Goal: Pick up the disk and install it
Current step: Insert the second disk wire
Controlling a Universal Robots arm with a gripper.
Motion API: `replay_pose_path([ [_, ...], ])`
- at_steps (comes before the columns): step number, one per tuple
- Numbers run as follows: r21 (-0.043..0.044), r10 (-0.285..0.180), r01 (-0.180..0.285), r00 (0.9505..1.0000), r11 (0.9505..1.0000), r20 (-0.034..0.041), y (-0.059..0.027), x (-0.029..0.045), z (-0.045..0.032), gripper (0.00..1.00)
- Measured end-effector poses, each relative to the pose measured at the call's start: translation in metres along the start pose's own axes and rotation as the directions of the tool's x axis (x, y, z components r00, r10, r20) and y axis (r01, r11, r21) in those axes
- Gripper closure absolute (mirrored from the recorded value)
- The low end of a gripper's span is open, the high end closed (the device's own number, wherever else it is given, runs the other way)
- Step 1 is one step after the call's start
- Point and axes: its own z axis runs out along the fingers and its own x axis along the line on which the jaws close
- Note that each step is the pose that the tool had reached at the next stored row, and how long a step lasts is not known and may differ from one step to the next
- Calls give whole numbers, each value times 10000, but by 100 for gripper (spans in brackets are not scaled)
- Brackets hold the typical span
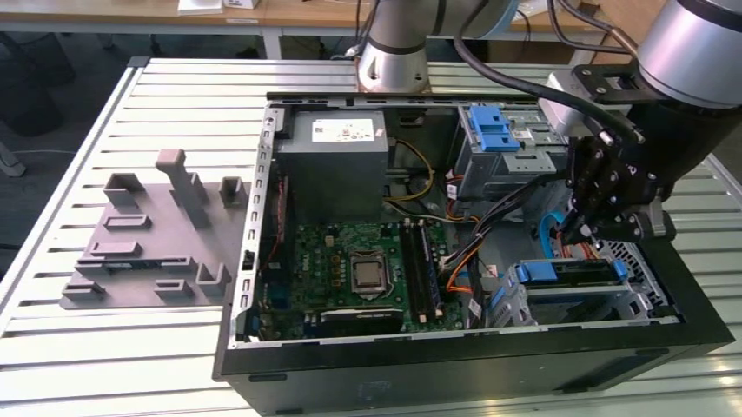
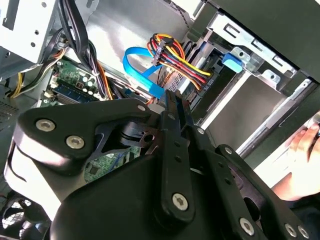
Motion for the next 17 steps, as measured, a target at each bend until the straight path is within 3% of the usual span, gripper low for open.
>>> replay_pose_path([
  [10,17,21,-21,10000,10000,7,4,121,53,83],
  [17,41,20,-20,10000,10000,13,4,163,87,83],
])
